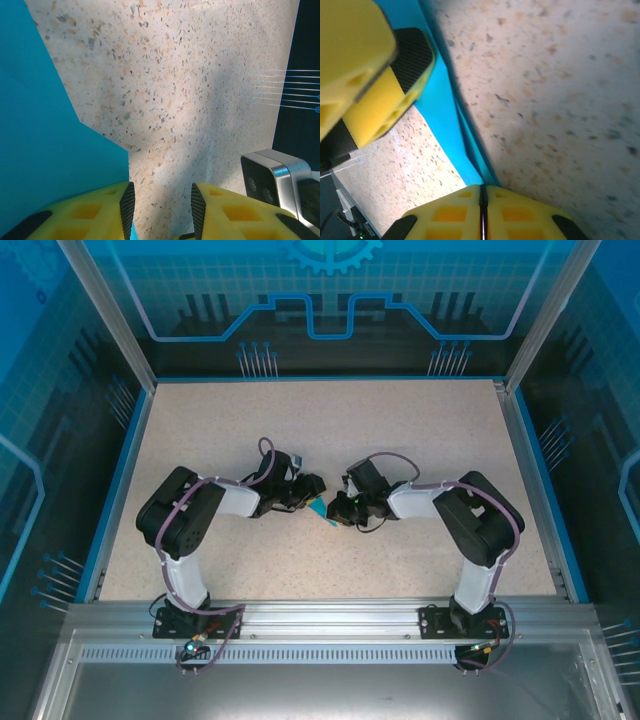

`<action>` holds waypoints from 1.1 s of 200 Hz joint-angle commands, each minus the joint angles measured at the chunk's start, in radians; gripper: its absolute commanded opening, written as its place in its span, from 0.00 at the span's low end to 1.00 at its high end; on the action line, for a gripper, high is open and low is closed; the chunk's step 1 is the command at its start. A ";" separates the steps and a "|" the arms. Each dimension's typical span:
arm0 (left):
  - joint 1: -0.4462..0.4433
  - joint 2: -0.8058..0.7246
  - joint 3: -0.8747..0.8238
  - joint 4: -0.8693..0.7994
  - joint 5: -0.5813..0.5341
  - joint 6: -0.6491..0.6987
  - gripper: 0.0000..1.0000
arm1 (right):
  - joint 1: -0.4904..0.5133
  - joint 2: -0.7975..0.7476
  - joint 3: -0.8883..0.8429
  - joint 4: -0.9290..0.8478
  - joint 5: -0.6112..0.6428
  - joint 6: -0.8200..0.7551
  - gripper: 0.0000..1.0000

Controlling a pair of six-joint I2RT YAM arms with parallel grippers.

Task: Fold a paper plane with a square sheet of paper (pick it up from the middle)
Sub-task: Fold the wing for the fifth time at the center of the table.

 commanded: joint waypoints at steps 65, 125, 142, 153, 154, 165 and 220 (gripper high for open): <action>0.009 0.031 0.009 -0.115 -0.016 0.026 0.40 | 0.020 -0.141 0.009 -0.171 0.135 -0.225 0.30; 0.009 0.023 0.019 -0.127 -0.010 0.033 0.40 | 0.058 -0.046 0.089 -0.145 0.074 -0.363 0.43; 0.009 0.023 0.019 -0.126 -0.008 0.034 0.40 | 0.073 -0.027 0.113 -0.171 0.099 -0.403 0.44; 0.009 0.022 0.019 -0.128 -0.007 0.035 0.40 | 0.084 -0.012 0.141 -0.217 0.140 -0.427 0.44; 0.009 0.022 0.018 -0.129 -0.007 0.035 0.40 | 0.086 -0.011 0.142 -0.220 0.146 -0.427 0.44; 0.009 0.021 0.016 -0.127 -0.007 0.035 0.40 | 0.097 -0.008 0.147 -0.232 0.185 -0.444 0.44; 0.009 0.025 0.018 -0.123 -0.006 0.036 0.40 | 0.137 0.015 0.173 -0.291 0.274 -0.495 0.42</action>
